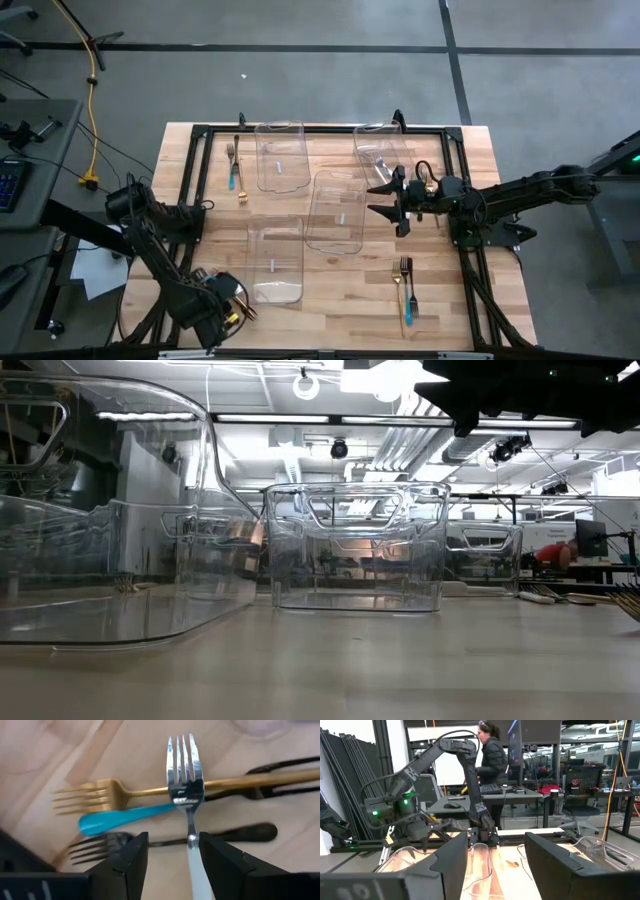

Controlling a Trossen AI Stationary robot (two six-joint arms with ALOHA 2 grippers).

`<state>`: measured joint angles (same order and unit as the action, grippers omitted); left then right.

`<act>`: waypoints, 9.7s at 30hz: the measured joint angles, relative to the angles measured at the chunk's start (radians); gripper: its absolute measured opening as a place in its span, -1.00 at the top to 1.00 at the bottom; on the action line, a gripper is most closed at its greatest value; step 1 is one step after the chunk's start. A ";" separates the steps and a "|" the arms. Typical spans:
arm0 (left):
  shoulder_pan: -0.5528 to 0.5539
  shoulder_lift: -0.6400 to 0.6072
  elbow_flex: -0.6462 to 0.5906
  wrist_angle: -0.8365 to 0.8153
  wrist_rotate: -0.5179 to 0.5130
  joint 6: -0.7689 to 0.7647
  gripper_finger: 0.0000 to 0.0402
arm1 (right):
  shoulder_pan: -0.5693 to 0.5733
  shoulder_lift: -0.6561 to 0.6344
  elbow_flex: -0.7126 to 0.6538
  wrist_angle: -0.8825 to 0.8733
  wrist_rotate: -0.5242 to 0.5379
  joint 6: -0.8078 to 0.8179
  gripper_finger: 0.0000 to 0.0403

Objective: Sort silverware by color (type)
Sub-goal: Put the white fork into the top right transparent bin, then put the blue fork into the center transparent bin

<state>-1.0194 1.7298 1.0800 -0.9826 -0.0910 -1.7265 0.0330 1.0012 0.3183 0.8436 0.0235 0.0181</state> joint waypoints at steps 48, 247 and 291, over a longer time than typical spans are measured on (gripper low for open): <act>0.012 -0.145 -0.136 0.136 0.016 -0.069 0.99 | 0.000 0.000 0.000 -0.014 0.049 0.007 0.04; 0.999 -0.603 -0.662 1.780 -0.079 1.730 0.33 | -0.281 -0.049 0.045 -0.802 0.380 0.525 0.88; 0.998 -0.602 -0.662 1.764 -0.080 1.712 0.33 | -0.159 0.027 0.093 -0.417 0.227 0.143 0.41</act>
<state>-0.0211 1.1275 0.4175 0.7814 -0.1707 -0.0147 -0.1261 1.0286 0.4118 0.4264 0.2502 0.1608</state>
